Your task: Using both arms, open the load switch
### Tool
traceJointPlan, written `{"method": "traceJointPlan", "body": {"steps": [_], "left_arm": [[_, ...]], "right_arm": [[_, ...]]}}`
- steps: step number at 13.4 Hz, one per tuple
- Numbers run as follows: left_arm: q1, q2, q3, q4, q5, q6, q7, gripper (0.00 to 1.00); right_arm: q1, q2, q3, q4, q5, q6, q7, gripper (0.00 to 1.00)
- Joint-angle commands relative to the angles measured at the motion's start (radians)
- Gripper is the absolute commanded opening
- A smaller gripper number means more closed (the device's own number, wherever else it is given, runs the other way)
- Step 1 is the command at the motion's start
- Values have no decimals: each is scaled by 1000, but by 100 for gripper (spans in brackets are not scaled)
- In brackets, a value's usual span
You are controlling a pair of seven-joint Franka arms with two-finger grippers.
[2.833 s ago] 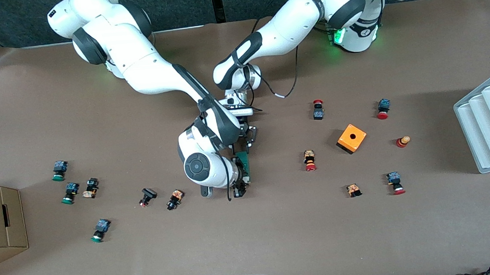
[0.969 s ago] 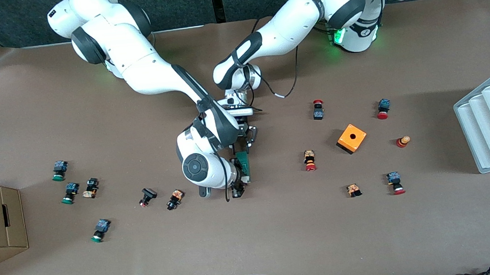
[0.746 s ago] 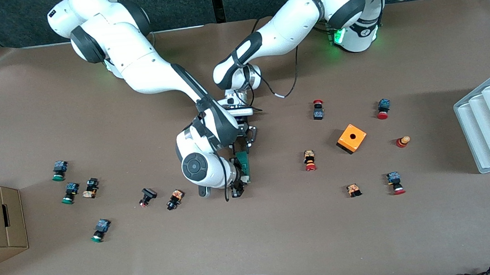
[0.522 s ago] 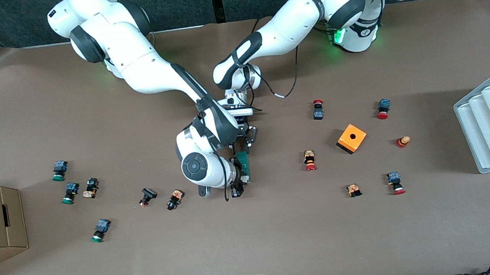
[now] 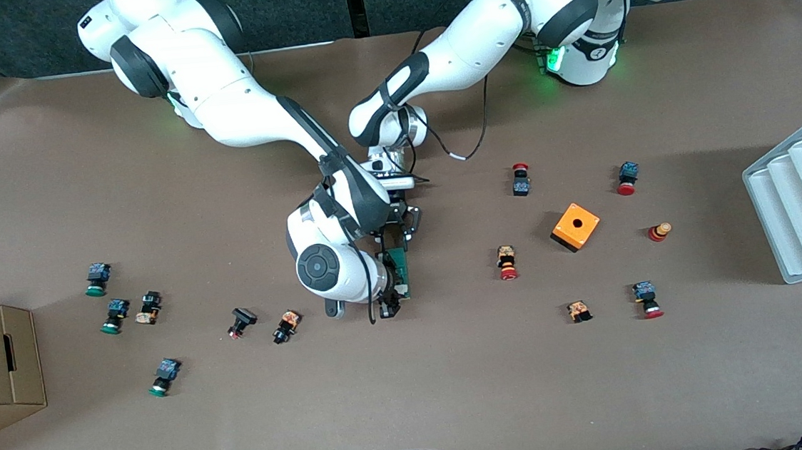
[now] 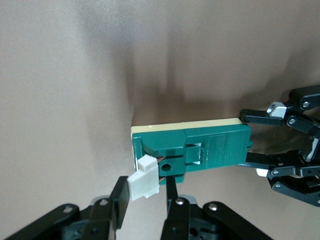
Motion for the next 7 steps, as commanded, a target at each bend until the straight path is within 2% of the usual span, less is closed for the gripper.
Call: {"method": "traceJointPlan", "body": {"steps": [1, 7], "left_arm": [[-17, 10, 9, 6, 9, -9, -24, 54], [-17, 10, 9, 6, 10, -9, -24, 54]], "right_arm": [[9, -41, 4, -56, 32, -14, -8, 36], [9, -65, 22, -85, 29, -13, -8, 35]]}}
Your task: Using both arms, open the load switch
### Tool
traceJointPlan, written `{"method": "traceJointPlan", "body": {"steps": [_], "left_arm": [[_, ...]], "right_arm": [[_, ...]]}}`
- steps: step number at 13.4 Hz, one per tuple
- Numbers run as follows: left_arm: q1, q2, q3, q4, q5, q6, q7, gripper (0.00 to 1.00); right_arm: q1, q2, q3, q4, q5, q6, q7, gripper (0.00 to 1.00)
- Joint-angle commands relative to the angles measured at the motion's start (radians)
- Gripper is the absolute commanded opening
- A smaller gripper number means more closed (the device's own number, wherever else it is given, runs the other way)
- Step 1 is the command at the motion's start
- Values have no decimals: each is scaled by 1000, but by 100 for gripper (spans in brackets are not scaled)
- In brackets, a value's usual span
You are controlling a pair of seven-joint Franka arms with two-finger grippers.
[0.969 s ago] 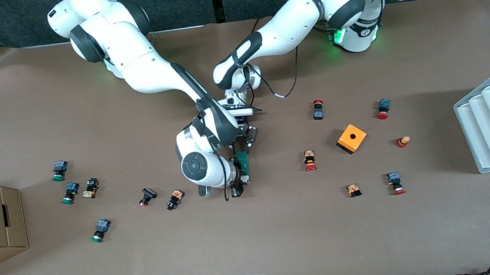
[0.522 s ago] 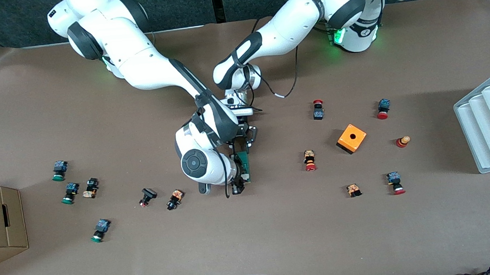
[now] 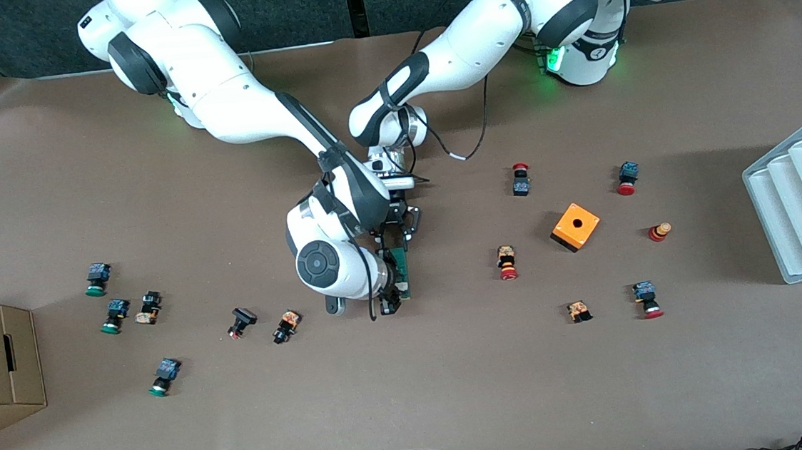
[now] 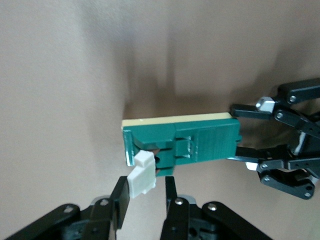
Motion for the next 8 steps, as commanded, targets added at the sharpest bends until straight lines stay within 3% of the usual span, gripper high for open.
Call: {"method": "traceJointPlan", "body": {"steps": [1, 8], "left_arm": [[-17, 12, 9, 6, 10, -8, -22, 54], [-17, 10, 9, 3, 10, -10, -22, 53]], "right_arm": [[9, -49, 7, -70, 27, -10, -10, 35], [7, -73, 11, -89, 24, -30, -22, 35]]}}
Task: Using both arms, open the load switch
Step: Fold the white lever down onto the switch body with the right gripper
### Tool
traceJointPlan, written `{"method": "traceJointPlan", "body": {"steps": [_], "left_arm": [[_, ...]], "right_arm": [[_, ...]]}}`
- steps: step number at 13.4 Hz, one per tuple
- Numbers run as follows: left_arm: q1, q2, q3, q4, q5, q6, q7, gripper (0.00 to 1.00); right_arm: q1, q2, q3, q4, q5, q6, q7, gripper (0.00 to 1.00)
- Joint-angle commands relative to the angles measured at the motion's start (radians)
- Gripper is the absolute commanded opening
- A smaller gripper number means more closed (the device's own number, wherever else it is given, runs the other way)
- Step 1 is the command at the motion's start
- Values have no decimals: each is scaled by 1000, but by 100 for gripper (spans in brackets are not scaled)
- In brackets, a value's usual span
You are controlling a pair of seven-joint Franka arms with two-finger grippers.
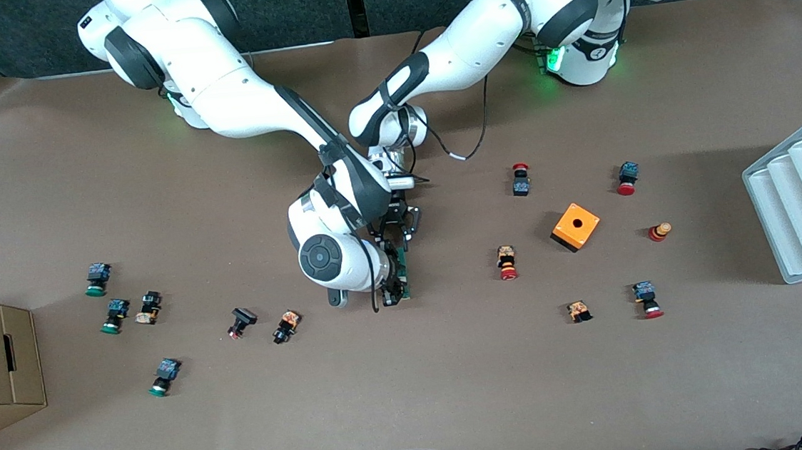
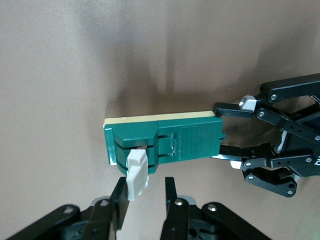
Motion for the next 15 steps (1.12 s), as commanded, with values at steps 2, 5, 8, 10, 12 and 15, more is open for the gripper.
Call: {"method": "traceJointPlan", "body": {"steps": [2, 5, 8, 10, 12, 15], "left_arm": [[-17, 10, 9, 2, 10, -9, -22, 53], [-17, 10, 9, 0, 10, -9, -22, 53], [-18, 10, 9, 2, 10, -9, -22, 53], [-17, 12, 9, 0, 10, -9, -22, 53], [-18, 12, 9, 0, 10, -9, -22, 53], [-23, 12, 9, 0, 10, -9, -22, 53]], "right_arm": [[4, -53, 2, -56, 24, -29, -21, 35], [4, -73, 5, -85, 24, -30, -36, 35], [6, -77, 7, -94, 18, -29, -35, 35], [6, -79, 7, -103, 16, -29, -39, 35], [13, -91, 5, -123, 16, -29, -44, 35], [19, -106, 5, -154, 6, -27, -50, 35]]}}
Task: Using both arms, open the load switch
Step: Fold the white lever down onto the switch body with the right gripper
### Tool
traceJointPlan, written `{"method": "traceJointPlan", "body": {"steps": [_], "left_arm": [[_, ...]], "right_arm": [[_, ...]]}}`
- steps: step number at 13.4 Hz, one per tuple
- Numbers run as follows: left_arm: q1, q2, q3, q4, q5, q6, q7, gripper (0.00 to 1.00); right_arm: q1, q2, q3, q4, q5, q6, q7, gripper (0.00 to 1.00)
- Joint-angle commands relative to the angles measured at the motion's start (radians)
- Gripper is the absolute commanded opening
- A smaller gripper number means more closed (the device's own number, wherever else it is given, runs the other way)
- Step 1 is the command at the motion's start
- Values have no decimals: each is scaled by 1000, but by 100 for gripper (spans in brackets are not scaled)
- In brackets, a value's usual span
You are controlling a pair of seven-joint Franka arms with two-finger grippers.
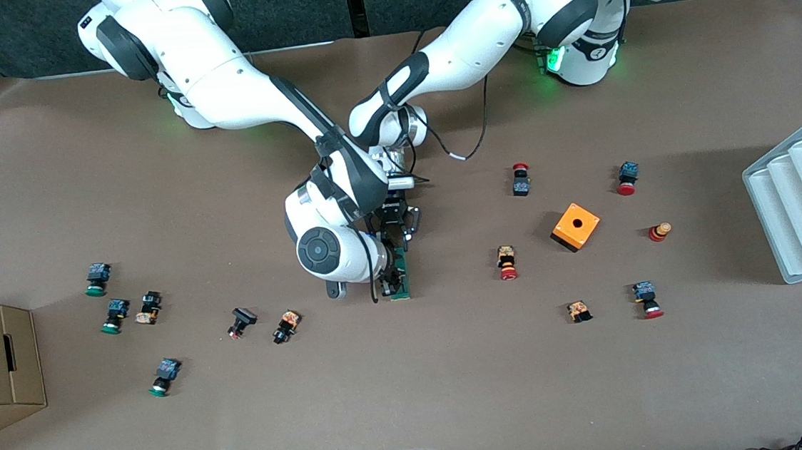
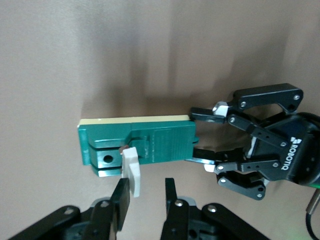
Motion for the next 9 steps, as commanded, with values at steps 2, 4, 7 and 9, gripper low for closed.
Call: {"method": "traceJointPlan", "body": {"steps": [2, 4, 7, 9], "left_arm": [[-22, 12, 10, 0, 8, -9, -22, 53], [-22, 12, 9, 0, 10, -9, -22, 53], [-22, 12, 9, 2, 10, -9, -19, 53], [-22, 12, 10, 2, 10, -9, -18, 53]], "right_arm": [[21, -49, -3, -77, 1, -11, -16, 35], [23, -51, -5, -85, -3, -7, -18, 35], [24, -49, -5, -99, -14, 3, -21, 35], [24, -46, -3, -99, -28, 7, -24, 35]]}}
